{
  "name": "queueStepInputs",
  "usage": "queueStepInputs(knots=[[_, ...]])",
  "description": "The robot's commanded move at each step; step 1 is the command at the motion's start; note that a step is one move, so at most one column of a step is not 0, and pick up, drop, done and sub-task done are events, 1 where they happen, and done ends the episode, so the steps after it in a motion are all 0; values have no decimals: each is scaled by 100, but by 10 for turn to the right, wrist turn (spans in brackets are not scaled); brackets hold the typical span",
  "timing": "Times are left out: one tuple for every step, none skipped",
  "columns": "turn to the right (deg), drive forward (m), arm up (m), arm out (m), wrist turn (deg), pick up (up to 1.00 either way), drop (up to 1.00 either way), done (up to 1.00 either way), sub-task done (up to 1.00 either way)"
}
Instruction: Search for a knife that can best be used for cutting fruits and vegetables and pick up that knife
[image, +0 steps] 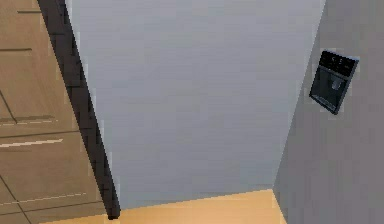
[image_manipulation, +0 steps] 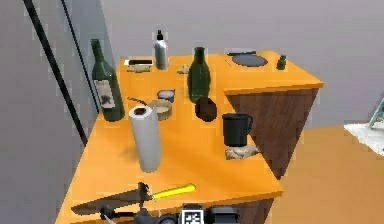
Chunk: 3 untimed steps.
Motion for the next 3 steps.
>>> queueStepInputs(knots=[[0,0,0,0,0,100,0,0,0],[0,0,10,0,0,0,0,0,0],[0,0,0,0,0,0,0,100,0]])
